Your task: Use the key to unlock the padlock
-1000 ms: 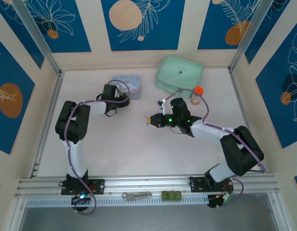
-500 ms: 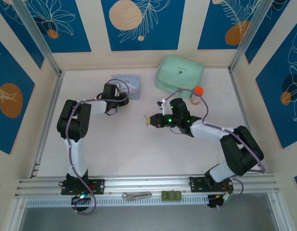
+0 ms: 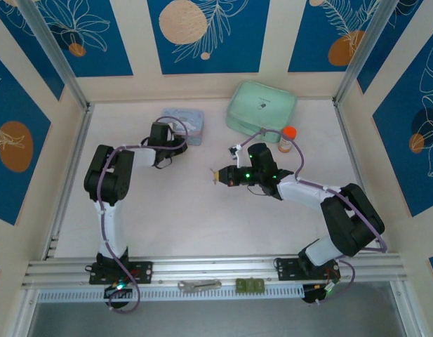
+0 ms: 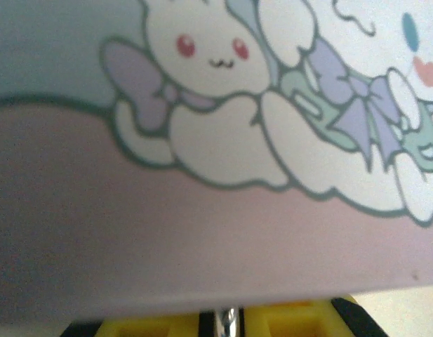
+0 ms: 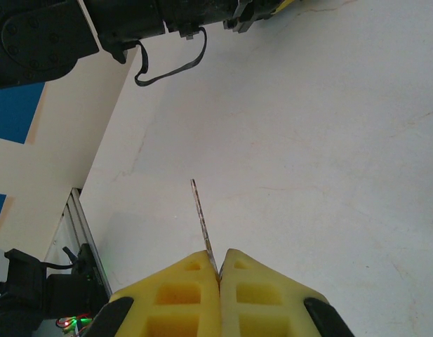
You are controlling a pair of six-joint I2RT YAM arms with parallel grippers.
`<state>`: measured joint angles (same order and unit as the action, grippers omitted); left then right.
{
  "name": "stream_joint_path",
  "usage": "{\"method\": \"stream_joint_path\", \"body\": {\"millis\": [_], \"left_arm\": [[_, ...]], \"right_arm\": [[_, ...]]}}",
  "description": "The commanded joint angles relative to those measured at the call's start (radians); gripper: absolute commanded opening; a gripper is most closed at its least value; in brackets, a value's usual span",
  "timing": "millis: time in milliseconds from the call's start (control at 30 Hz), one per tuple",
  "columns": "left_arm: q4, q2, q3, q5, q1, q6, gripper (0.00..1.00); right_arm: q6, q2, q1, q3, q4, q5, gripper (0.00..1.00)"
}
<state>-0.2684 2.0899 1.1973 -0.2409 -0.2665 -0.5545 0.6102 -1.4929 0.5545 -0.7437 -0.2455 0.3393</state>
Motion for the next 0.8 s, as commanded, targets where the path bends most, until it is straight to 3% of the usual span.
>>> {"method": "stream_joint_path", "body": {"millis": [0,300,633,767], "left_arm": [[-0.034,-0.024,-0.05,-0.057,0.002,-0.073,0.03],[-0.309,-0.09,-0.207,-0.188,-0.006,-0.359,0.0],[-0.682,-0.115,-0.369,-0.23,-0.068,-0.718,0.0],[-0.779,-0.118,-0.408,-0.236,-0.093,-0.792,0.0]], "right_arm": [[0.012,-0.018,0.0,0.005,-0.019,-0.005,0.0],[0.055,-0.033,-0.025,0.036,-0.083,0.026,0.0],[0.147,-0.141,-0.042,0.032,-0.211,0.161,0.0],[0.196,-0.21,-0.043,0.022,-0.287,0.213,0.0]]}}
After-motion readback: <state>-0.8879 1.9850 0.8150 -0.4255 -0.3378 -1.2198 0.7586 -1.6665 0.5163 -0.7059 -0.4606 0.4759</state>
